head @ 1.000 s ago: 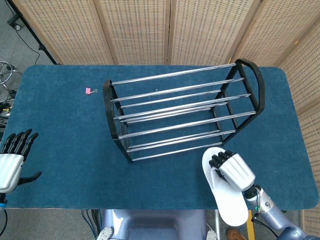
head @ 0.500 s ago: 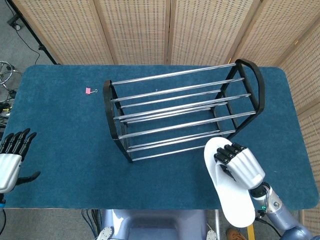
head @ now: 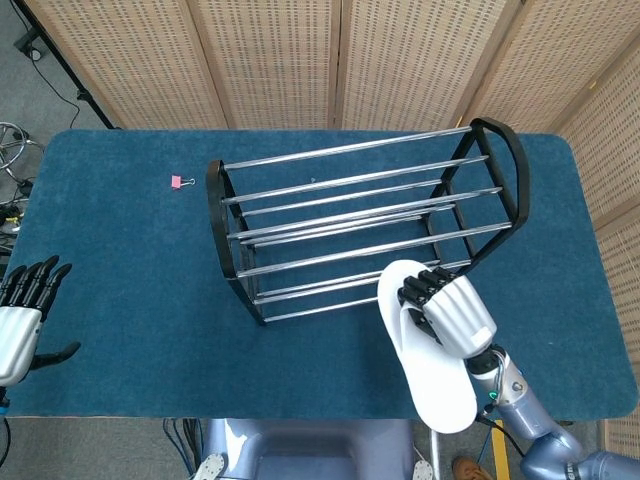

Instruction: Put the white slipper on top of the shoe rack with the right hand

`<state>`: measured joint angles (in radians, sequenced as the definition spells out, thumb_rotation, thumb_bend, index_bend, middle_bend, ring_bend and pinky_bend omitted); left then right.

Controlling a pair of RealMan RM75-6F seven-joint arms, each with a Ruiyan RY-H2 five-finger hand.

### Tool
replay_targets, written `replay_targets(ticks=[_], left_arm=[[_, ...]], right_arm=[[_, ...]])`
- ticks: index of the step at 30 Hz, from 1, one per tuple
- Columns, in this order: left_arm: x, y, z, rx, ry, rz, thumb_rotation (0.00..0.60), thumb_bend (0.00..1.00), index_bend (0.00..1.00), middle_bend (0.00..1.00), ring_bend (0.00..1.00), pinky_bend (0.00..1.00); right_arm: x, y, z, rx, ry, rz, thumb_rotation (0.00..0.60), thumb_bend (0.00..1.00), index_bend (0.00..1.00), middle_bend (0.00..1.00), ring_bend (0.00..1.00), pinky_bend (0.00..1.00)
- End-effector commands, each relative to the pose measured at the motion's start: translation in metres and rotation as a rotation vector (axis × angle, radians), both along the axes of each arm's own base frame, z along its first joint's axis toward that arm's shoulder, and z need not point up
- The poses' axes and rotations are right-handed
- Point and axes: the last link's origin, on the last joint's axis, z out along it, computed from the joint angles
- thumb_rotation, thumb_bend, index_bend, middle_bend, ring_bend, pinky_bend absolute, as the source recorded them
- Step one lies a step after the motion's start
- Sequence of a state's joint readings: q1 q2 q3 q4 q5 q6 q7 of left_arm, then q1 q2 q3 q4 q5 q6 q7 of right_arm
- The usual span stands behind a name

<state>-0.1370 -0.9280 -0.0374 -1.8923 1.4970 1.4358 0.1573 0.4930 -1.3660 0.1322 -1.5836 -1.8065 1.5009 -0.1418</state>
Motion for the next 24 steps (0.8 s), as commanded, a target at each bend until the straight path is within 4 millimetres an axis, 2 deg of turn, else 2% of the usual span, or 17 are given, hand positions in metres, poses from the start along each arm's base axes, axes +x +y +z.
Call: replay_targets(ticks=[1, 11, 24], left_arm=[[0.000, 0.001, 0.001, 0.001, -0.004, 0.000, 0.600, 0.00, 0.00, 0.00, 0.00, 0.00], [-0.002, 0.002, 0.005, 0.006, -0.016, 0.009, 0.600, 0.00, 0.00, 0.00, 0.00, 0.00], [-0.006, 0.006, 0.001, -0.006, -0.009, 0.034, 0.600, 0.00, 0.00, 0.00, 0.00, 0.00]], right_arm=[[0.003, -0.006, -0.007, -0.005, 0.008, -0.004, 0.600, 0.65, 0.69, 0.64, 0.62, 0.68], [0.007, -0.033, -0.014, -0.025, 0.000, -0.040, 0.600, 0.65, 0.69, 0.64, 0.62, 0.68], [-0.002, -0.067, -0.027, -0.020, -0.010, -0.095, 0.600, 0.65, 0.69, 0.64, 0.62, 0.68]])
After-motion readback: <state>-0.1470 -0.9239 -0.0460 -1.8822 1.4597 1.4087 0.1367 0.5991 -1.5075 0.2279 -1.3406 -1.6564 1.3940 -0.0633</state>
